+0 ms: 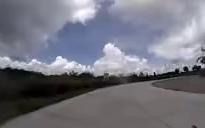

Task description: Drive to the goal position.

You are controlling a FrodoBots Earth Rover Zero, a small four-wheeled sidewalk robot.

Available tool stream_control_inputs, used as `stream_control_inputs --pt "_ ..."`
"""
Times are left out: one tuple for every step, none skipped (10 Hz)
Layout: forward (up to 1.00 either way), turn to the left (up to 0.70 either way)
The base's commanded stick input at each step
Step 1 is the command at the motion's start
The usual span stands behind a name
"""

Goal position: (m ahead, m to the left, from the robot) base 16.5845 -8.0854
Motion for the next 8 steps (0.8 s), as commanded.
stream_control_inputs --pt "0.85 0.0" --pt "0.85 0.0" --pt "0.85 0.0" --pt "0.85 0.0" --pt "0.85 0.0" --pt "0.85 0.0" --pt "0.85 0.0" --pt "0.85 0.0"
